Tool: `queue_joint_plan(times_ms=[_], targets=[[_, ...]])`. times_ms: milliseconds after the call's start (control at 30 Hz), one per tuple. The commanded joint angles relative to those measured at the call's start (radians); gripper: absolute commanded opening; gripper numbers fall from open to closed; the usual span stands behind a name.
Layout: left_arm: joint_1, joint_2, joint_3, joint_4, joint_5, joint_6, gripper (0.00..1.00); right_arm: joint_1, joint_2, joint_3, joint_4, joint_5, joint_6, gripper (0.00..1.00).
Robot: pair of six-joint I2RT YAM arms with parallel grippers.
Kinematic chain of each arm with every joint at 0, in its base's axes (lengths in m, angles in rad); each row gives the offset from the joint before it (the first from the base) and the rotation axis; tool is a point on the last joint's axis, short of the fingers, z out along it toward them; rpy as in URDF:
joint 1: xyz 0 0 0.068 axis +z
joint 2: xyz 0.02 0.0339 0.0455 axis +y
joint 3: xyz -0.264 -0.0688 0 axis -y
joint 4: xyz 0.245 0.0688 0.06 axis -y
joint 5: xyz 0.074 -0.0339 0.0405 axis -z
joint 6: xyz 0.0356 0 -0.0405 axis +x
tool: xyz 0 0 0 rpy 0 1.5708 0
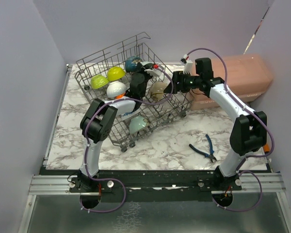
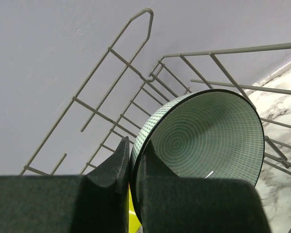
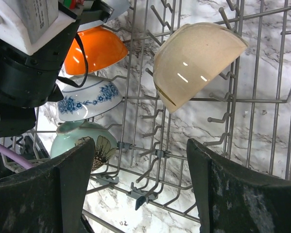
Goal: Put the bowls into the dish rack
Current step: Turn the bowl upside down on the dish rack.
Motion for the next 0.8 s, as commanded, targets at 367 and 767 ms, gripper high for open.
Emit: queue_joint_plan(times_ms=[367,767], targets=[[-0.071,0.088,0.033,-0.005,-0.3,0.119,0.0,-0.002,-0.042,-0.019,0.005,0.01,-0.009,0.8],[-0.083,0.05,-0.051,-0.029,-0.164,0.173,0.1,-0.009,-0.051,-0.027,0.007,0.004,-0.011,0.8]])
